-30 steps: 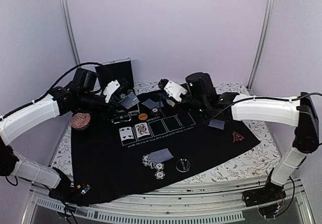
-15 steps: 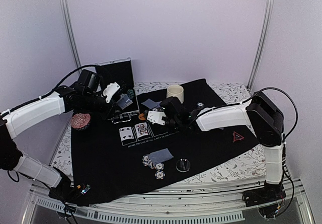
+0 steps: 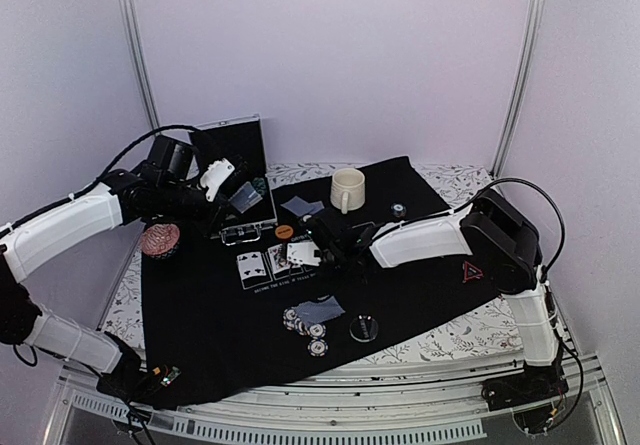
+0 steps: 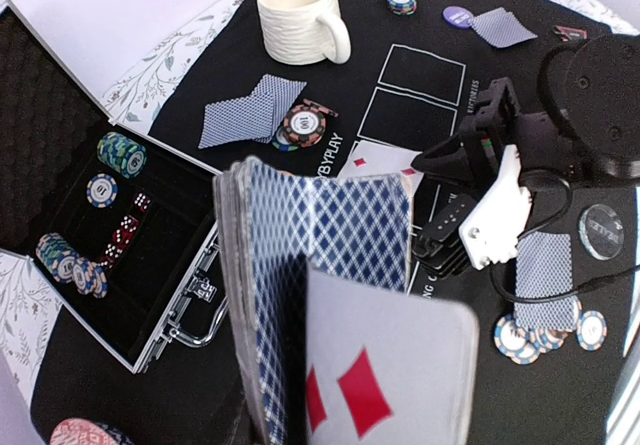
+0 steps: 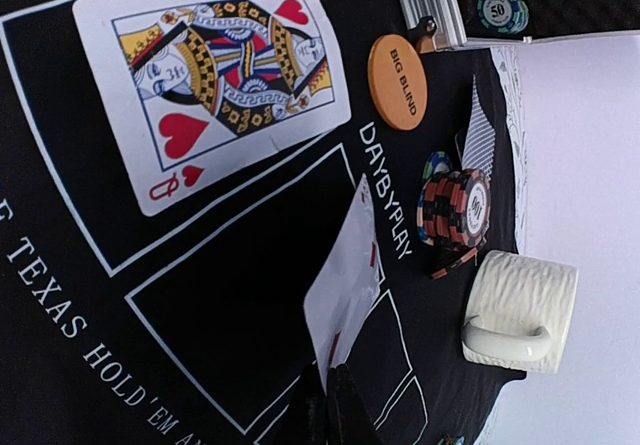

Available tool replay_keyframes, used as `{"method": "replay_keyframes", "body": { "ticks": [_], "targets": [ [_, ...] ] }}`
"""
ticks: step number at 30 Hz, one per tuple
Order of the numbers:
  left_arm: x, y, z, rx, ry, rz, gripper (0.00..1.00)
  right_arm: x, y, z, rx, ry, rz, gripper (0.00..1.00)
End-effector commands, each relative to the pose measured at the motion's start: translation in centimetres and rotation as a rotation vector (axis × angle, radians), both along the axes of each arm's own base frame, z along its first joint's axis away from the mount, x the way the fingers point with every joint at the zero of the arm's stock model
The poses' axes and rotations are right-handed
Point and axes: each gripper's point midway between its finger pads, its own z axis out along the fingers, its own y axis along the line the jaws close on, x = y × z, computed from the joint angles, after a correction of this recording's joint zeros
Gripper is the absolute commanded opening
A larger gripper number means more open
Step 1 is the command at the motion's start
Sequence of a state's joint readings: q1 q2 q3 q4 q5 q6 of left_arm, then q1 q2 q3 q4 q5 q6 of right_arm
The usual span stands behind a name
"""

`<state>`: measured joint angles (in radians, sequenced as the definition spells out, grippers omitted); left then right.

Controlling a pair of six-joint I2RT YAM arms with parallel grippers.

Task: Distribute texas hold em gaming equipment
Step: Distribute the poker card in the community card area, then pick up the all-in button from the poker table mat.

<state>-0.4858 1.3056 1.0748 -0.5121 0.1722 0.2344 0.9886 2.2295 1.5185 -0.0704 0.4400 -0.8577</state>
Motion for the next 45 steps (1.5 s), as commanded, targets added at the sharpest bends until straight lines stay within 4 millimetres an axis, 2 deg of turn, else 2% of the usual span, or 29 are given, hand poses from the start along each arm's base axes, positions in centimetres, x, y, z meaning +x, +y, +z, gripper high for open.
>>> {"method": "replay_keyframes", "body": {
  "ticks": [1, 7, 12, 15, 19, 21, 24, 25, 26, 28, 30, 32, 33, 35, 38, 42, 45],
  "targets": [
    [0.0, 0.0, 1.8, -0.040, -0.050, -0.009, 0.24, -0.1, -0.2, -0.4, -0.039, 0.018, -0.009, 0.02],
    [-0.1, -0.1, 1.7, -0.042, -0.045, -0.017, 0.24, -0.8, 0.0, -0.9, -0.080, 0.020, 0.033, 0.06],
    [-0.2, -0.2, 1.7, -0.046, -0.042, -0.026, 0.25, -1.4, 0.0, 0.1, -0.106, -0.027, 0.087, 0.18],
    [-0.2, -0.2, 1.6, -0.044, -0.040, -0.027, 0.25, -2.4, 0.1, 1.0, -0.100, -0.049, 0.132, 0.33],
    [-0.3, -0.3, 1.5, -0.047, -0.038, -0.033, 0.25, -3.2, 0.4, 3.9, -0.046, -0.057, 0.143, 0.52],
    [-0.3, -0.4, 1.5, -0.048, -0.035, -0.035, 0.25, -3.8, 0.6, 6.4, 0.030, -0.043, 0.141, 0.61],
    [-0.3, -0.5, 1.4, -0.052, -0.030, -0.040, 0.25, -4.6, -0.1, 11.5, 0.207, -0.003, 0.090, 0.78],
    [-0.4, -0.5, 1.4, -0.053, -0.028, -0.043, 0.25, -4.7, -1.0, 13.2, 0.256, 0.022, 0.059, 0.92],
    [-0.4, -0.6, 1.4, -0.054, -0.028, -0.045, 0.25, -4.4, -2.3, 14.7, 0.342, 0.083, -0.017, 1.00],
    [-0.4, -0.6, 1.5, -0.056, -0.030, -0.048, 0.25, -3.1, -6.8, 15.8, 0.437, 0.210, -0.203, 0.99],
    [-0.4, -0.6, 1.6, -0.060, -0.033, -0.048, 0.25, -2.3, -12.3, 15.4, 0.523, 0.322, -0.442, 0.99],
    [-0.5, -0.7, 1.8, -0.062, -0.036, -0.053, 0.25, -2.6, -17.8, 13.7, 0.570, 0.437, -0.649, 0.99],
    [-0.6, -0.8, 1.8, -0.066, -0.036, -0.057, 0.25, -3.1, -21.4, 12.5, 0.603, 0.504, -0.788, 0.99],
    [-0.7, -0.9, 1.9, -0.073, -0.035, -0.064, 0.25, -4.3, -25.6, 10.8, 0.640, 0.611, -0.938, 0.99],
    [-0.9, -1.2, 2.0, -0.091, -0.030, -0.080, 0.25, -6.0, -29.6, 8.2, 0.656, 0.766, -1.022, 0.99],
    [-1.0, -1.5, 2.2, -0.104, -0.026, -0.091, 0.25, -3.9, -34.8, 6.7, 0.602, 0.694, -1.044, 0.99],
    [-1.1, -1.5, 2.6, -0.112, -0.034, -0.098, 0.25, -4.8, -36.4, 3.7, 0.539, 0.766, -1.062, 0.99]
  ]
}}
